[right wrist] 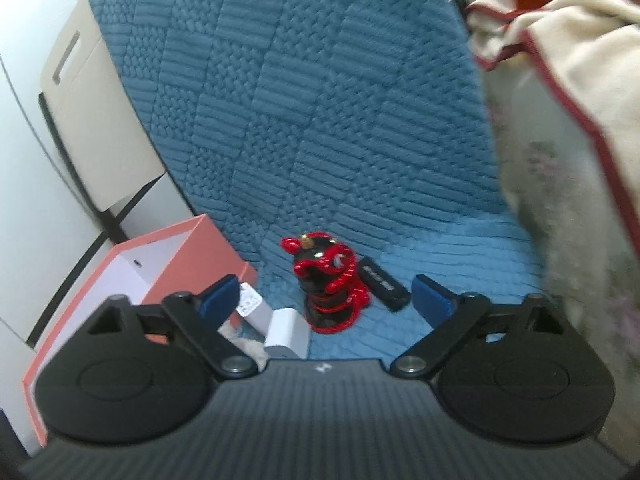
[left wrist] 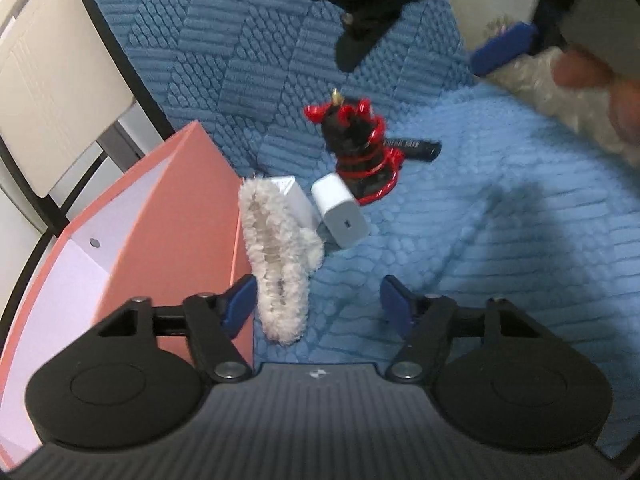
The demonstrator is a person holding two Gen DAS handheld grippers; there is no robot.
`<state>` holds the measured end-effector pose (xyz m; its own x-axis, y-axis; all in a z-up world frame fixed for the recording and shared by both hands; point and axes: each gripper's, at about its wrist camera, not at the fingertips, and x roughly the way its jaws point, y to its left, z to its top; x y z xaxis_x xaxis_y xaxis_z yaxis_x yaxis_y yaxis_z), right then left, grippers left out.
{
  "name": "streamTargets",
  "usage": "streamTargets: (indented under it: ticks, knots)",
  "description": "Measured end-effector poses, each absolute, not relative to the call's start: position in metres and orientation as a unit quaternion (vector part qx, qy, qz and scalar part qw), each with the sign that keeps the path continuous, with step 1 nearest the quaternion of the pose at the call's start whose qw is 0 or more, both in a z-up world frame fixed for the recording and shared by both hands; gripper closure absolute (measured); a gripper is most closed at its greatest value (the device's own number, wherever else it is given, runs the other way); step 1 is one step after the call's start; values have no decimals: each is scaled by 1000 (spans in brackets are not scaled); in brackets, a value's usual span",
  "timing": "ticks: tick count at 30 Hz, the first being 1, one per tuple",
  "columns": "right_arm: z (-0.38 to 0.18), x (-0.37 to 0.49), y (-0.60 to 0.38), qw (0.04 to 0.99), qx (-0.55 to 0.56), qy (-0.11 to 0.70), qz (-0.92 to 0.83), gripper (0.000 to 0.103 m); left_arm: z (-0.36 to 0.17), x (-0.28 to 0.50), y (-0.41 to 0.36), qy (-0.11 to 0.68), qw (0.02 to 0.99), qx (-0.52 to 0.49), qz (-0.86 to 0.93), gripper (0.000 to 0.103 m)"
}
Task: Organize rigid objects
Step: 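Close the left tool on the white fluffy plush while the right tool approaches the red figurine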
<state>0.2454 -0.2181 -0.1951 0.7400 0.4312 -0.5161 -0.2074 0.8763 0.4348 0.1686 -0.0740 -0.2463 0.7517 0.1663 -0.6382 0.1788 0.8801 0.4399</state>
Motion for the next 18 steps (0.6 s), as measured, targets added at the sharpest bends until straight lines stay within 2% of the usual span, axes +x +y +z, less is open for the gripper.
streamTargets:
  ticks: [4, 12, 17, 18]
  knots:
    - [-206, 271, -204, 912, 164, 330, 181, 18, -260, 179, -70, 354, 900, 252, 15, 45]
    - [-222, 311, -181, 908, 145, 347, 185, 20, -274, 196, -64, 342, 900, 268, 39, 62]
    - [-226, 319, -172, 908, 131, 350, 189, 20, -278, 204, -59, 334, 902, 268, 57, 69]
    - [-227, 321, -171, 907, 128, 354, 186, 20, -278, 207, -57, 333, 902, 269, 61, 74]
